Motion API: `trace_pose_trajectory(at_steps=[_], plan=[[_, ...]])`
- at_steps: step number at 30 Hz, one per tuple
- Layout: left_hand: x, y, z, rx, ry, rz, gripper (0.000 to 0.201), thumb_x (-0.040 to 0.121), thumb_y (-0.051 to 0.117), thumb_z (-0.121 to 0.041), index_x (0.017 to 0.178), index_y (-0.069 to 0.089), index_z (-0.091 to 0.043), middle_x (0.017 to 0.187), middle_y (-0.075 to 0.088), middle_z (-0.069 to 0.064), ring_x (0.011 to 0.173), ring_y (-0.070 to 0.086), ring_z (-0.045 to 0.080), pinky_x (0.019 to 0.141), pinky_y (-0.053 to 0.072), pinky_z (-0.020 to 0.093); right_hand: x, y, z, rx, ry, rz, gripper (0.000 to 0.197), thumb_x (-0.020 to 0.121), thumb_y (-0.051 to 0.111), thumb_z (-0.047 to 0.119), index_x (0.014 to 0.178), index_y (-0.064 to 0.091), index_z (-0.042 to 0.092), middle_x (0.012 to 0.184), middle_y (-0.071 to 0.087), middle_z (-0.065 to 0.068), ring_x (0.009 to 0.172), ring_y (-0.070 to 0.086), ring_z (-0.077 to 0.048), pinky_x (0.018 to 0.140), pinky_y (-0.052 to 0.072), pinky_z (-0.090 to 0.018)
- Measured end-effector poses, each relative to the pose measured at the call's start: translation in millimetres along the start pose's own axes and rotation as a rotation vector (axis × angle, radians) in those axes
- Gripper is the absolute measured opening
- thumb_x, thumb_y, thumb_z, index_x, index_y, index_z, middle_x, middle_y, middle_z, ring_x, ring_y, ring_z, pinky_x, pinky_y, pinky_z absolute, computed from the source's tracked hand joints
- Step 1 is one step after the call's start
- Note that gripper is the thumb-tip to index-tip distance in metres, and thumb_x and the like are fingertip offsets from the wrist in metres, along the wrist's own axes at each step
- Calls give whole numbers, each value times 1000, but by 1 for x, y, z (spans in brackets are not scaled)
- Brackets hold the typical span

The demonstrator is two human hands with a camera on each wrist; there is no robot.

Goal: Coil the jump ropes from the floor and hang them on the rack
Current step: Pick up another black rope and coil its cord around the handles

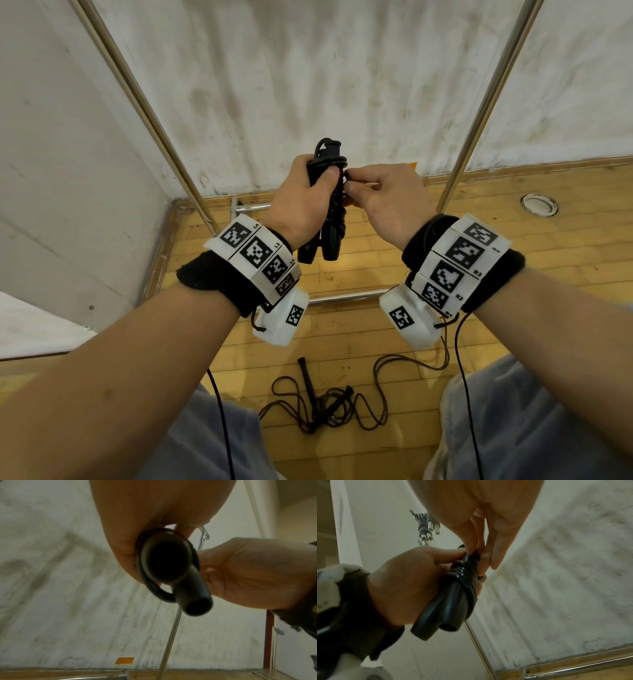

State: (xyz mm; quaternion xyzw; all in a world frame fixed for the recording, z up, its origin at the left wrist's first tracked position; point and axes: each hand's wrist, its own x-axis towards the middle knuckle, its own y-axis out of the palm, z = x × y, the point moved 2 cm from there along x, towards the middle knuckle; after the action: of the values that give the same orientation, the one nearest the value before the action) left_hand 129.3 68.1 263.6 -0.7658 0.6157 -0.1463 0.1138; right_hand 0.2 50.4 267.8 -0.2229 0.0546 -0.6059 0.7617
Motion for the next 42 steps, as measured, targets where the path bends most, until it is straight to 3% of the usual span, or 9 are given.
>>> trace_pose_trajectory(at_steps=[7, 11, 16, 18, 22, 25, 28, 37, 42], plan=[[-5, -3, -1, -23, 9, 90, 48, 85, 57, -20, 130, 40, -18, 90, 61, -7, 72, 63, 3, 67, 52, 23, -4, -4, 2, 15, -20, -25, 16, 89, 60, 18, 91, 75, 14, 82, 73, -1, 81, 68, -13, 82, 54, -31], [-7, -5, -2, 142, 96, 66, 54, 77, 73, -29, 122, 45, -18, 89, 62, -10, 67, 61, -1, 57, 46, 9, -5, -6, 2, 61, -3, -51, 9, 83, 68, 23, 87, 75, 21, 76, 71, 10, 76, 66, -3, 68, 51, -10], [-7, -8, -5, 162, 140, 61, 44, 82, 71, -32, 117, 49, -16, 87, 59, -13, 63, 59, -11, 56, 43, 4, -4, -9, 4, 25, -25, -54, 14, 86, 63, 26, 76, 72, 23, 78, 71, 3, 75, 65, -16, 68, 53, -25], [-7, -11, -5, 125, 132, 80, 42, 83, 71, -32, 117, 50, -18, 89, 59, -14, 65, 57, -15, 57, 42, 3, -1, -11, 5, -7, -74, -81, 6, 87, 61, 20, 88, 67, 23, 90, 66, 7, 81, 63, -8, 70, 49, -17], [-5, -16, -4, 76, 69, 196, 39, 83, 72, -28, 116, 51, -20, 96, 63, -5, 82, 64, 8, 76, 51, 23, 2, -14, 7, -73, -183, -35, 13, 84, 63, 12, 90, 62, 23, 91, 60, 12, 85, 63, -7, 75, 50, -15], [-5, -17, -4, -46, 26, 242, 37, 83, 72, -23, 112, 49, -17, 91, 65, 1, 77, 66, 14, 66, 54, 23, 3, -18, 10, -217, -288, -20, 7, 82, 63, 14, 88, 64, 17, 87, 57, 8, 80, 61, -10, 74, 53, -22], [-5, -17, -4, -27, 29, 283, 37, 85, 68, -27, 116, 50, -18, 96, 68, 3, 84, 68, 20, 68, 54, 28, 5, -21, 10, -282, -327, -31, 4, 80, 63, 17, 83, 60, 18, 84, 54, 9, 72, 61, -10, 67, 51, -19], [-7, -17, -3, -32, 43, 334, 29, 91, 61, -30, 118, 54, -21, 87, 67, -1, 72, 63, 19, 63, 56, 30, -1, -22, 16, -397, -399, 38, 10, 81, 62, 14, 89, 60, 8, 91, 52, 0, 69, 61, -18, 70, 52, -34], [-10, -16, -7, -44, 48, 388, 26, 94, 55, -29, 119, 53, -22, 84, 67, -6, 71, 65, 16, 55, 54, 26, -2, -25, 20, -452, -390, -15, 14, 80, 60, 15, 90, 62, 6, 92, 61, -6, 72, 59, -20, 71, 49, -29]])
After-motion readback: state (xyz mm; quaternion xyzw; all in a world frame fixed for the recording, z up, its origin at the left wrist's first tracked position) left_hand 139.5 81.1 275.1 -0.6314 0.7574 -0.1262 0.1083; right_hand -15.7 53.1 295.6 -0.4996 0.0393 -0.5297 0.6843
